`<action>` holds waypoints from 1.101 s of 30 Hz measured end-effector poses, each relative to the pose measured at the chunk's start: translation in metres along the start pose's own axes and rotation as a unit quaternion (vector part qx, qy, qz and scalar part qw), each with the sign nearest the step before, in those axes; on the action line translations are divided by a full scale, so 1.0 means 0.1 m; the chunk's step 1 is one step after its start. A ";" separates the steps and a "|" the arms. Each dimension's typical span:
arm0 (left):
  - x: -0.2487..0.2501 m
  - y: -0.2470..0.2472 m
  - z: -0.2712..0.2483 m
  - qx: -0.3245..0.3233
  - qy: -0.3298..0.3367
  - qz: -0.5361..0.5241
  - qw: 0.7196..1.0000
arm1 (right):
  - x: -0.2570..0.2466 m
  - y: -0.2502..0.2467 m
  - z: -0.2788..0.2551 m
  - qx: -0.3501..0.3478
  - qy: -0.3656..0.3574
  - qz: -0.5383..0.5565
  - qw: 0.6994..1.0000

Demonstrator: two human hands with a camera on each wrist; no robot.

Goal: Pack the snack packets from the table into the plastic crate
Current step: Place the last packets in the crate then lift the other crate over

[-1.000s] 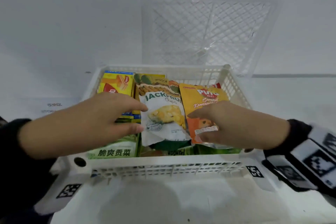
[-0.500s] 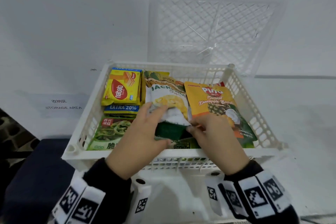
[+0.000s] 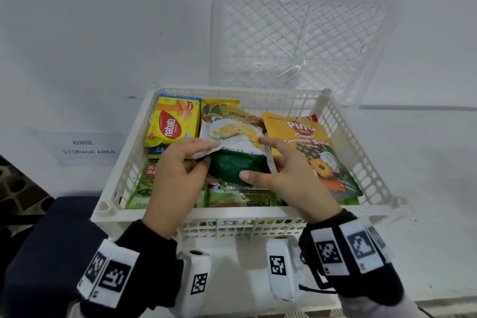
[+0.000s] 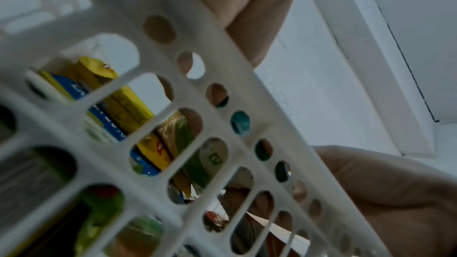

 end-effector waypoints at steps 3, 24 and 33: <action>-0.06 0.02 0.01 -0.014 -0.049 -0.046 0.998 | -0.02 0.05 0.03 0.014 -0.035 0.000 0.999; -0.19 0.02 0.01 0.029 -0.172 -0.130 0.976 | -0.18 -0.03 -0.07 0.138 -0.133 -0.107 0.976; -0.24 -0.05 0.00 0.060 -0.222 -0.197 0.953 | 0.11 -0.17 -0.03 0.107 -0.009 0.102 0.989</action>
Point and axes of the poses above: each hand's wrist, its own z-axis towards the middle knuckle, its own y-axis out of the palm, x = y × z, the point moved 9 cm from there along z, towards the middle knuckle
